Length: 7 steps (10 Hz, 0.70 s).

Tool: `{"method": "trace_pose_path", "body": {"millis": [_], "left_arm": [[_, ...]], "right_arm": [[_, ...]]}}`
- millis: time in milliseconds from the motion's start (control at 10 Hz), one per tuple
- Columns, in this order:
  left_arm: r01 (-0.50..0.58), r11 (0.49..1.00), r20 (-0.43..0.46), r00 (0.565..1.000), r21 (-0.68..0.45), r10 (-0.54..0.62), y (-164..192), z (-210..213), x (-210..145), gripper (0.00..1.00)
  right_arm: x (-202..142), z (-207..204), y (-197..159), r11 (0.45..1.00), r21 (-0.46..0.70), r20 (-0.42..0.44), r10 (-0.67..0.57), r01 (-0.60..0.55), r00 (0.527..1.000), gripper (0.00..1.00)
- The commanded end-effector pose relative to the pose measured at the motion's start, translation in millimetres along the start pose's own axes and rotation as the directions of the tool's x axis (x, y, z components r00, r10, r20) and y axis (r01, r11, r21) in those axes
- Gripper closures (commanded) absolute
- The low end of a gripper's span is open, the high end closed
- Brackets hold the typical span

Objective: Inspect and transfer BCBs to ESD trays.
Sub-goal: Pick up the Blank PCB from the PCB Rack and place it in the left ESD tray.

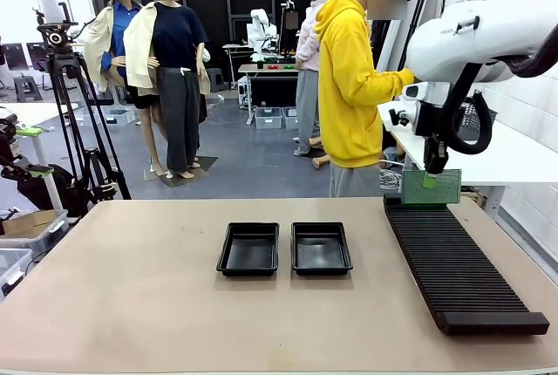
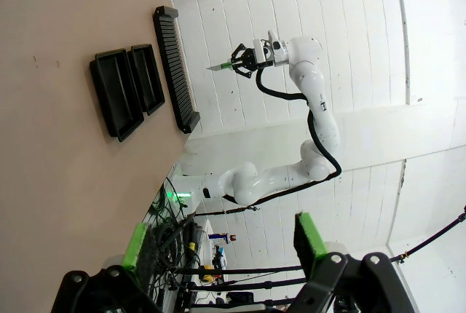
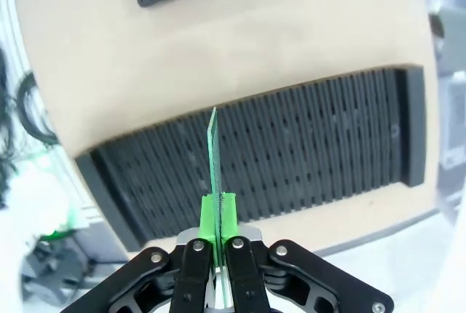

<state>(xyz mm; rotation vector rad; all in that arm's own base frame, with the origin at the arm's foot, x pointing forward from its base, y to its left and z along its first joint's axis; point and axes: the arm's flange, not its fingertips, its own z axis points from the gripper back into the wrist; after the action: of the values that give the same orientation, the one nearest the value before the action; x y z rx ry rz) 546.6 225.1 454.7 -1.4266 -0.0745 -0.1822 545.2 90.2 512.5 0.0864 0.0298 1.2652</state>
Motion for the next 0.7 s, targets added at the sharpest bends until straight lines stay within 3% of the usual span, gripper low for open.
{"method": "trace_pose_path", "body": {"millis": [0,300,600], "left_arm": [[-0.002,1.000,0.007,1.000,0.000,0.002,-1.8,0.6,0.3,0.00],[-0.002,1.000,0.007,1.000,0.000,0.002,-1.8,0.6,0.3,0.00],[-0.002,1.000,0.007,1.000,0.000,0.002,-1.8,0.6,0.3,0.00]], "right_arm": [[26.1,7.2,12.2,0.984,0.022,-0.032,-0.175,0.176,0.984,1.00],[59.9,0.5,40.3,0.922,0.035,-0.003,-0.386,0.386,0.922,1.00],[90.5,-7.6,72.7,0.798,-0.019,0.084,-0.599,0.602,0.796,1.00]]}}
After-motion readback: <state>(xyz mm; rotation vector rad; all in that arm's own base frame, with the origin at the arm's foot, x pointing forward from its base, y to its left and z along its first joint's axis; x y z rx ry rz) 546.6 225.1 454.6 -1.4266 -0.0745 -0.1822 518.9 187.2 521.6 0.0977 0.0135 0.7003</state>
